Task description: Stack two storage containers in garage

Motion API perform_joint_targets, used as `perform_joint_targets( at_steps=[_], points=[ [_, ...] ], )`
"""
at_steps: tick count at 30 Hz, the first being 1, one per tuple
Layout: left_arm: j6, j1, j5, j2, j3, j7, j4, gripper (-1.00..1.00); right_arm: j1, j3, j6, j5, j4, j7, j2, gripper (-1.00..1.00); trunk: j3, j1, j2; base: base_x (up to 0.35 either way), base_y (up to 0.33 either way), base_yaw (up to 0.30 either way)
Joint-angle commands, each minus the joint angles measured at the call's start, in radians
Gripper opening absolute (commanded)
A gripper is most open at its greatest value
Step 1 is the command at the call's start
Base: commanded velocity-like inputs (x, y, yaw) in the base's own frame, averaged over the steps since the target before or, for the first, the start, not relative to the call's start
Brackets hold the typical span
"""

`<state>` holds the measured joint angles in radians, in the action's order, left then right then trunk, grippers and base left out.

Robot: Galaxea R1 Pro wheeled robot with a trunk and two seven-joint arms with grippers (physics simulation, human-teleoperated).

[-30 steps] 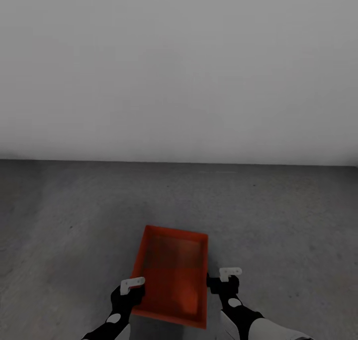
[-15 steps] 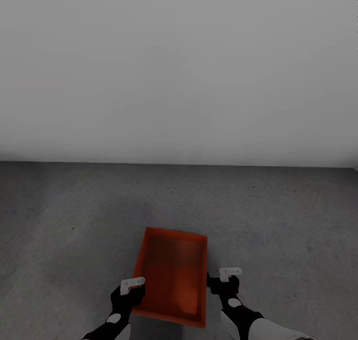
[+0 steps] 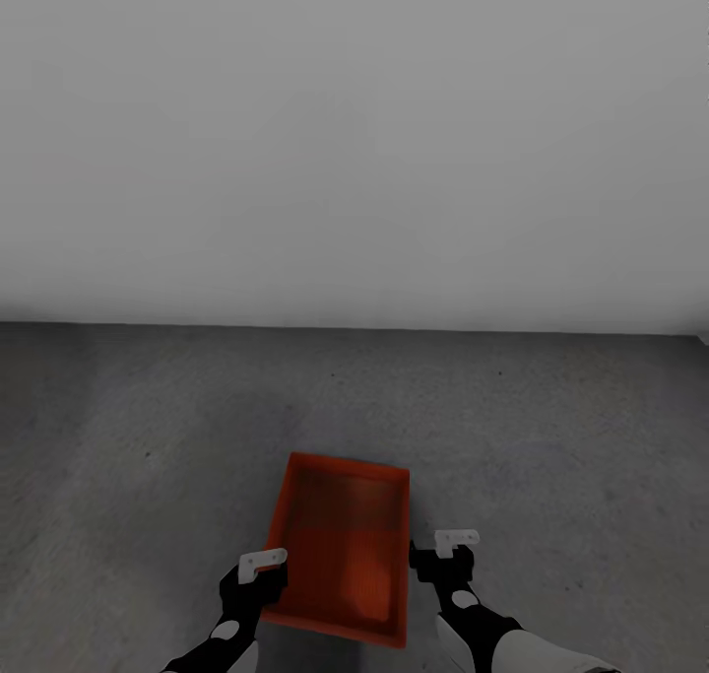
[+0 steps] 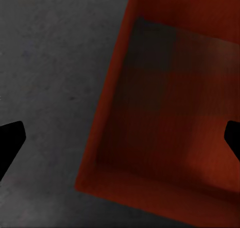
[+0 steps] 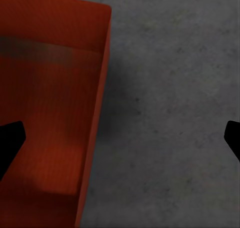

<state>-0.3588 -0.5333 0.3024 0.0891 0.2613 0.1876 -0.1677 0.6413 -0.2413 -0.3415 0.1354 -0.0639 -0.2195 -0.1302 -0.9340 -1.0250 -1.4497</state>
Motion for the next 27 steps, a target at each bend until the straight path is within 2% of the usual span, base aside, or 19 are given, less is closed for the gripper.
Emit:
perform_joint_targets(
  at_steps=[1, 27],
  points=[
    [-0.003, -0.001, 0.007, 0.000, 0.009, 0.006, 0.001, 1.00, 0.001, -0.009, -0.004, 0.010, 0.001, -0.003, 0.000, 1.00, 0.003, 0.004, 0.007, 0.000, 0.000, 0.000],
    [-0.004, -0.001, 0.007, 0.000, 0.009, 0.006, 0.001, 1.00, 0.001, -0.009, -0.004, 0.010, 0.001, -0.003, 0.000, 1.00, 0.084, 0.104, 0.189, 0.000, 0.000, 0.000]
  ],
)
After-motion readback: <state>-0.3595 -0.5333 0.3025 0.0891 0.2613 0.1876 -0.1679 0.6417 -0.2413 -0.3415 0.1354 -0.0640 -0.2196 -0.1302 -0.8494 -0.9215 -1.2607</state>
